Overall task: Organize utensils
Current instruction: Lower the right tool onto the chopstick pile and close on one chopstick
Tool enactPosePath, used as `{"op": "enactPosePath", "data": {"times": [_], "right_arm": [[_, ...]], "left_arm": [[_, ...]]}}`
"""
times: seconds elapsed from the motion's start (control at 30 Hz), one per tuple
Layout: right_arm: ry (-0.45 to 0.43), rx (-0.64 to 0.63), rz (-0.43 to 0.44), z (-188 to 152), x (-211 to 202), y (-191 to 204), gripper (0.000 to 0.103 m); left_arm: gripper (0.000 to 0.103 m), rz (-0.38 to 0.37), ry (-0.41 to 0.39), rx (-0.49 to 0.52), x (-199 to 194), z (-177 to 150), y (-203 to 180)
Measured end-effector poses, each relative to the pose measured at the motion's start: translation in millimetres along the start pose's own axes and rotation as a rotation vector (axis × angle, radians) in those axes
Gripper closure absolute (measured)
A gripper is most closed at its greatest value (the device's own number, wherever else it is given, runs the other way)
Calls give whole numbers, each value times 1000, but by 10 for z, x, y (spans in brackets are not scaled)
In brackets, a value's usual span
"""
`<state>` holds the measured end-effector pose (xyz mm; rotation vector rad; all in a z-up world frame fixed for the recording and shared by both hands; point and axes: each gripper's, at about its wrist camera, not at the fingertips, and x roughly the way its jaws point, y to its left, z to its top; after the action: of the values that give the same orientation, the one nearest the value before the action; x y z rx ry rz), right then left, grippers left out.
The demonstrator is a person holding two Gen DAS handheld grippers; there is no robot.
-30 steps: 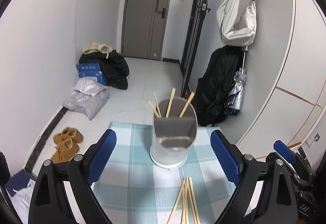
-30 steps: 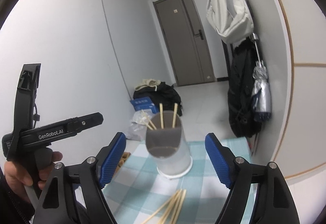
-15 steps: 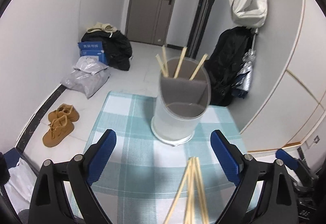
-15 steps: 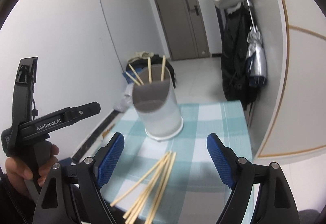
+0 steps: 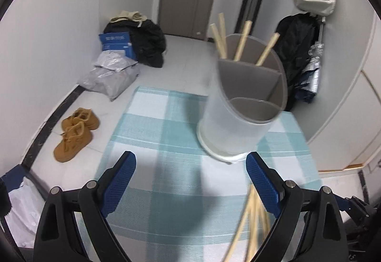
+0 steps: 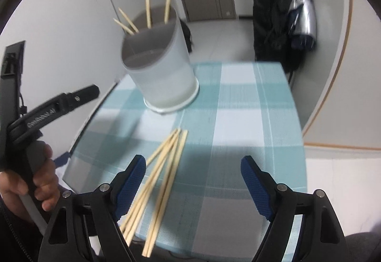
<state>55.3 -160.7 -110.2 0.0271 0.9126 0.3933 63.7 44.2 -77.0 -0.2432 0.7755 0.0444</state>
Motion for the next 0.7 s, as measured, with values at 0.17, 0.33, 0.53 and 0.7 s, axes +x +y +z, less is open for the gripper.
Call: {"op": "enactPosePath", "data": {"times": [0.17, 0.33, 0.53, 0.7], "right_arm": [[86, 4, -24, 96, 297, -21, 33], [142, -29, -33, 221, 567, 32, 43], [199, -94, -50, 314, 813, 160, 57], [249, -150, -62, 349, 959, 266, 74]], "left_arm": [[12, 7, -8, -41, -22, 44, 142], [12, 21, -5, -61, -17, 71, 195], [12, 37, -8, -77, 1, 118, 237], [12, 35, -1, -96, 8, 138, 287]]}}
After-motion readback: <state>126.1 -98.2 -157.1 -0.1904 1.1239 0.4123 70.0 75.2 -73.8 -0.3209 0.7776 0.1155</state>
